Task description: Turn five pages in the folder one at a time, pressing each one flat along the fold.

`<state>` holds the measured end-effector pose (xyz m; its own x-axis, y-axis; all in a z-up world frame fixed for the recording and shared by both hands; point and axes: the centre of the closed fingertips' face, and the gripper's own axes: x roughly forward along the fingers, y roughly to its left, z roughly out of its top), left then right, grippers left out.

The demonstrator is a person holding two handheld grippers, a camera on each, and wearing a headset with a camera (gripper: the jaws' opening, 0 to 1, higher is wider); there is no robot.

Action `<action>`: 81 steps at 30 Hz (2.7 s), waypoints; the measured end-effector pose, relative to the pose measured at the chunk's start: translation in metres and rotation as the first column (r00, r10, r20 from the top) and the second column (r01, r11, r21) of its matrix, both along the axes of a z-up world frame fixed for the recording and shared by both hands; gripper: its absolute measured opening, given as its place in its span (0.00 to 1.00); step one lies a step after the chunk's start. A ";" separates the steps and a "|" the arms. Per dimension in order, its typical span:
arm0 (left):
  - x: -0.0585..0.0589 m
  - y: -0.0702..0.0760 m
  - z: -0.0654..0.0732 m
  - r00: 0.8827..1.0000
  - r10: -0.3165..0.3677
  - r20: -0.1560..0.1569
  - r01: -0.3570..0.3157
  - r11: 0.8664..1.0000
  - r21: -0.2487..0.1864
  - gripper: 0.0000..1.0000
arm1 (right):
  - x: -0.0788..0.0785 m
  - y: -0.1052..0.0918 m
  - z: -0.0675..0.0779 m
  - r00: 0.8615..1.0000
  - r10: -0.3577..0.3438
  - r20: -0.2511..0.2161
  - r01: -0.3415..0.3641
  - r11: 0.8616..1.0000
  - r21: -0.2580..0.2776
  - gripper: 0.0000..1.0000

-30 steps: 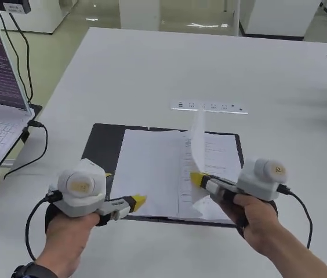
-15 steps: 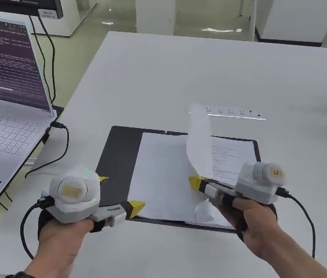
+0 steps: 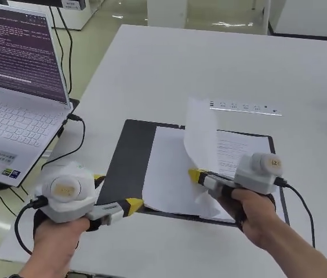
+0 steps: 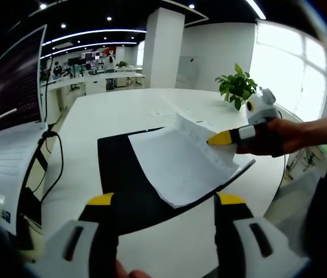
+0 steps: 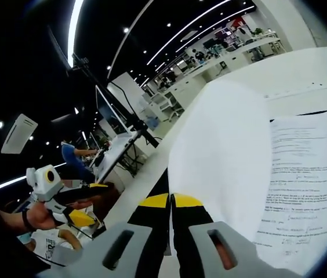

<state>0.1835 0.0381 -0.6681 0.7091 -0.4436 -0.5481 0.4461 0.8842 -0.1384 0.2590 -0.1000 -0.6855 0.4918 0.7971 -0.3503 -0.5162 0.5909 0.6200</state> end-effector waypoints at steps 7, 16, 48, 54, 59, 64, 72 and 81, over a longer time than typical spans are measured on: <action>-0.005 0.013 0.002 1.000 0.017 0.001 -0.017 1.000 0.000 0.68 | -0.001 0.024 -0.002 1.000 0.020 -0.012 -0.019 0.999 0.025 0.00; -0.005 0.021 0.007 0.999 0.038 0.011 -0.038 0.999 -0.010 0.68 | -0.001 0.043 -0.008 0.999 0.037 -0.035 -0.035 0.998 0.044 0.00; 0.006 0.026 0.011 0.999 0.025 0.021 -0.024 0.999 -0.042 0.69 | 0.006 0.069 -0.049 0.988 0.009 -0.154 -0.005 1.000 0.030 0.00; 0.008 0.030 0.011 0.999 0.027 0.023 -0.026 0.999 -0.046 0.69 | 0.007 0.072 -0.058 0.985 0.004 -0.175 -0.001 1.000 0.018 0.00; 0.008 0.032 0.011 0.999 0.031 0.021 -0.030 0.998 -0.047 0.69 | 0.005 0.074 -0.063 0.982 0.001 -0.189 0.001 1.000 0.006 0.01; 0.007 0.031 0.010 0.999 0.028 0.016 -0.027 0.998 -0.052 0.69 | 0.003 0.075 -0.067 0.980 -0.003 -0.198 0.002 1.000 -0.004 0.02; 0.007 0.027 0.011 1.000 0.026 0.014 -0.025 0.998 -0.064 0.69 | 0.001 0.081 -0.081 0.972 -0.007 -0.237 0.004 1.000 -0.013 0.08; 0.004 0.036 0.012 0.999 0.039 0.012 -0.038 0.998 -0.056 0.69 | -0.008 0.088 -0.096 0.962 0.015 -0.272 -0.024 0.999 -0.031 0.12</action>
